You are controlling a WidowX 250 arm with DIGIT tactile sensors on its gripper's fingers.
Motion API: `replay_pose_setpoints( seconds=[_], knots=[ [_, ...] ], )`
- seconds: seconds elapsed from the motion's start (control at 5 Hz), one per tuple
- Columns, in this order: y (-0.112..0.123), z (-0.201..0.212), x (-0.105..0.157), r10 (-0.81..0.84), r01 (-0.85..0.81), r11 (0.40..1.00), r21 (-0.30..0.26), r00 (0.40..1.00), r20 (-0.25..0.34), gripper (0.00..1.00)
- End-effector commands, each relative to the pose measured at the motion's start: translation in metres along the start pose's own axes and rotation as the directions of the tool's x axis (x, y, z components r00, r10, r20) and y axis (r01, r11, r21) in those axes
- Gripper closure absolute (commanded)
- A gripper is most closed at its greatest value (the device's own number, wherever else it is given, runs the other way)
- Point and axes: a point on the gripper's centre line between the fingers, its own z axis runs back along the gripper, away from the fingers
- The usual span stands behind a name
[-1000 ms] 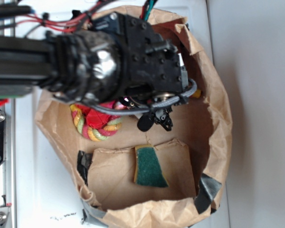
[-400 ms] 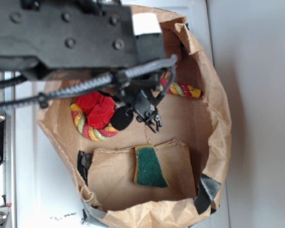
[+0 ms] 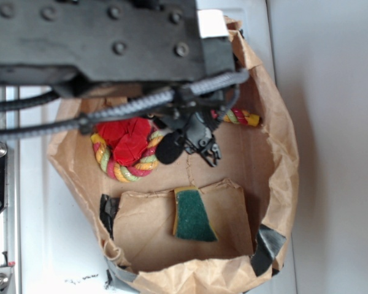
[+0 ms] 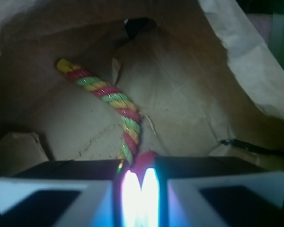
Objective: Grab the multicolored rope.
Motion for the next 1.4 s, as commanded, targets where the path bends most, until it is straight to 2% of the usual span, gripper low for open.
replay_pose_setpoints(
  seconds=[0.0,0.2,0.4,0.6,0.8,1.2],
  knots=[
    [-0.01,-0.024,0.011,-0.048,0.049,0.999,-0.001,0.996,0.071,0.0],
    [-0.023,-0.043,0.014,-0.069,0.068,0.997,0.02,0.995,0.071,0.0],
    [-0.024,-0.06,0.023,-0.066,0.062,0.997,0.052,0.995,0.078,0.0],
    [-0.026,-0.08,0.027,-0.088,0.087,0.996,0.016,0.994,0.07,0.0],
    [-0.024,-0.1,0.028,-0.097,0.096,0.995,0.041,0.994,0.04,0.0],
    [0.009,-0.101,0.033,-0.054,0.053,0.998,0.025,0.998,0.04,0.0]
  ],
)
